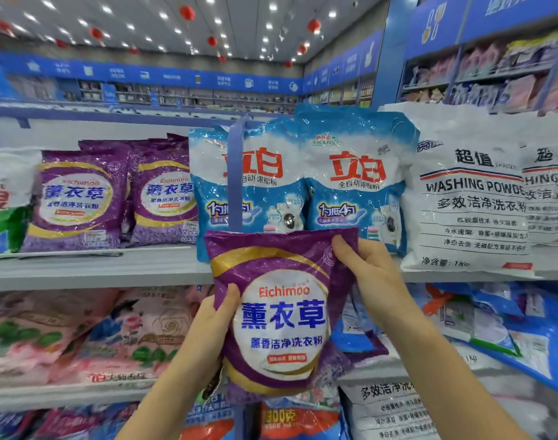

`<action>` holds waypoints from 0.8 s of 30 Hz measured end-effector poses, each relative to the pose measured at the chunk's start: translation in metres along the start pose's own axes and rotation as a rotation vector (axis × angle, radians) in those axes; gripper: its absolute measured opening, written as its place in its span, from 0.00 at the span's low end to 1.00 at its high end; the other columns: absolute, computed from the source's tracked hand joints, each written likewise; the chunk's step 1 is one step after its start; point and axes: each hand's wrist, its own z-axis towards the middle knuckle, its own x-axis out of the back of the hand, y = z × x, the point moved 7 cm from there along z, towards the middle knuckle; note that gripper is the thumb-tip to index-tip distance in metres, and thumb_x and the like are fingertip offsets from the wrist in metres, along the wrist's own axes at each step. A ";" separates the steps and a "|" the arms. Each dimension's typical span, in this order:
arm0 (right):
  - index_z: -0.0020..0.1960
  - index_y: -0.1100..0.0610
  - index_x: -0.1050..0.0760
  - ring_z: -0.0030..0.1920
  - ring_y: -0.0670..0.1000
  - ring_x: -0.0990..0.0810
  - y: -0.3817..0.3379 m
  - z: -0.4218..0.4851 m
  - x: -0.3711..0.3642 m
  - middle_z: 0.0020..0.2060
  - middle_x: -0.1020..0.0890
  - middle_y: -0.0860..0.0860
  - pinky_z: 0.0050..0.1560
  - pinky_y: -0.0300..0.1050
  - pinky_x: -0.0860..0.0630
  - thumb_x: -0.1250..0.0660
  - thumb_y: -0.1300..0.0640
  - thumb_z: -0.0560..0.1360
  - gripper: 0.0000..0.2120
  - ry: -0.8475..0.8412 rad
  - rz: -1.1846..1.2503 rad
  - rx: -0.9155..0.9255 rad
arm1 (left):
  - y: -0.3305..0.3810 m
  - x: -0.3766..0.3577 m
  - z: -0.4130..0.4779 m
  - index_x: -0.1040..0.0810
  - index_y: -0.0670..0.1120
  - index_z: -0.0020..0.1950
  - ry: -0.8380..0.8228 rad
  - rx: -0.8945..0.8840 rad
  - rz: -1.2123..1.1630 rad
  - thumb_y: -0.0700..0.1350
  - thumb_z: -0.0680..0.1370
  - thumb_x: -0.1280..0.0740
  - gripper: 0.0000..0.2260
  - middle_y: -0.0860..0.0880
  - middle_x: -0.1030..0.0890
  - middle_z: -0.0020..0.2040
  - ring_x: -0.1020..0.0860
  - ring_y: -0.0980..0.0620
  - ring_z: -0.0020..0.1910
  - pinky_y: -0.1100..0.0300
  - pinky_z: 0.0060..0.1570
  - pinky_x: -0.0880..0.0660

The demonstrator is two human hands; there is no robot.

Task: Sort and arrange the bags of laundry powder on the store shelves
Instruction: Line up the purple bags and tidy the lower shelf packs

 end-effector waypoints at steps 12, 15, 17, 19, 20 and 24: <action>0.38 0.50 0.21 0.41 0.48 0.18 0.001 0.008 -0.036 0.37 0.17 0.48 0.45 0.41 0.23 0.37 0.57 0.78 0.11 0.157 -0.008 -0.029 | -0.031 0.025 -0.029 0.22 0.44 0.53 -0.076 -0.017 0.144 0.54 0.42 0.15 0.43 0.46 0.14 0.44 0.15 0.49 0.42 0.64 0.35 0.21; 0.58 0.52 0.26 0.50 0.43 0.25 -0.051 0.009 -0.035 0.48 0.21 0.44 0.50 0.36 0.32 0.34 0.52 0.74 0.13 0.227 -0.825 0.475 | -0.016 0.031 -0.030 0.22 0.44 0.56 -0.079 -0.076 0.214 0.46 0.55 0.19 0.31 0.52 0.14 0.45 0.16 0.55 0.45 0.69 0.38 0.22; 0.61 0.55 0.26 0.53 0.49 0.24 -0.060 0.012 -0.065 0.51 0.20 0.48 0.56 0.43 0.32 0.38 0.43 0.73 0.22 0.092 -1.170 0.647 | -0.007 0.032 -0.031 0.23 0.45 0.57 -0.094 -0.102 0.252 0.44 0.59 0.22 0.28 0.54 0.14 0.46 0.16 0.56 0.45 0.69 0.38 0.23; 0.60 0.55 0.24 0.51 0.53 0.21 -0.051 0.016 -0.094 0.50 0.17 0.50 0.56 0.51 0.28 0.41 0.38 0.73 0.25 -0.058 -1.342 0.613 | -0.002 0.029 -0.030 0.24 0.46 0.58 -0.134 -0.108 0.252 0.47 0.59 0.21 0.29 0.52 0.14 0.47 0.16 0.53 0.46 0.67 0.37 0.21; 0.58 0.55 0.23 0.47 0.54 0.19 -0.046 0.019 -0.103 0.47 0.16 0.50 0.51 0.51 0.26 0.41 0.39 0.75 0.23 -0.094 -1.349 0.587 | 0.000 0.028 -0.029 0.24 0.46 0.58 -0.150 -0.107 0.240 0.49 0.59 0.21 0.30 0.51 0.14 0.47 0.16 0.52 0.46 0.65 0.37 0.21; 0.40 0.58 0.22 0.30 0.56 0.21 -0.047 0.033 -0.111 0.29 0.19 0.53 0.31 0.47 0.29 0.40 0.47 0.77 0.17 -0.051 -1.216 0.623 | 0.009 0.043 -0.029 0.24 0.46 0.60 -0.155 -0.129 0.246 0.53 0.58 0.19 0.33 0.51 0.15 0.50 0.16 0.51 0.49 0.65 0.43 0.21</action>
